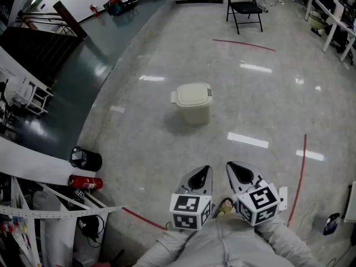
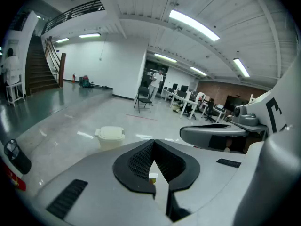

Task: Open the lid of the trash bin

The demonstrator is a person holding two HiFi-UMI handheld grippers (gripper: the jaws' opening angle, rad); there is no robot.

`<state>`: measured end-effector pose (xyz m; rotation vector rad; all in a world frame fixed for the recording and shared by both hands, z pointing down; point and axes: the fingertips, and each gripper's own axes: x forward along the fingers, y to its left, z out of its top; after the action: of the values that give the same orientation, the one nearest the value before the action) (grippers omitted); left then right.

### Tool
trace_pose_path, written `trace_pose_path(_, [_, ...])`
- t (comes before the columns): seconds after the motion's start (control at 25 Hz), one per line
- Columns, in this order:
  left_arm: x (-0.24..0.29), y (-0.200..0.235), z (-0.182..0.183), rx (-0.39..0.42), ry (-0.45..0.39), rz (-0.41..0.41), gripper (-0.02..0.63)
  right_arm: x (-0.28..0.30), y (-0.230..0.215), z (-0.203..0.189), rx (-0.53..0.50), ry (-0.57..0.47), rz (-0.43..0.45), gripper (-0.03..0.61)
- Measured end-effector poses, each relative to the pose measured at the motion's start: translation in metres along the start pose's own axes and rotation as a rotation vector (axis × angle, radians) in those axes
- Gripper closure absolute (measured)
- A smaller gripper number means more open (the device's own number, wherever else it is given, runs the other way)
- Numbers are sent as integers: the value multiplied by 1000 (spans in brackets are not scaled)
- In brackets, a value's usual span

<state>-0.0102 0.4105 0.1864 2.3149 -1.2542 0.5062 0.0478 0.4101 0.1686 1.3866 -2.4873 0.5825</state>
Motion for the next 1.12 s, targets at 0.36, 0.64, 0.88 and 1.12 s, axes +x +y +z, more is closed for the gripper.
trace_pose_path(0.36, [-21, -11, -4, 23, -22, -24, 609, -22, 14, -7, -33, 9, -19, 584])
trace_pose_path(0.64, [-27, -22, 2, 15, -75, 7, 609, -44, 10, -7, -42, -14, -5, 584])
trace_pose_path(0.88, [-25, -23, 6, -9, -81, 45, 609, -50, -2, -6, -22, -1, 4, 583])
trace_pose_path(1.12, [-10, -13, 15, -34, -74, 48, 609, -34, -13, -5, -15, 18, 18, 583])
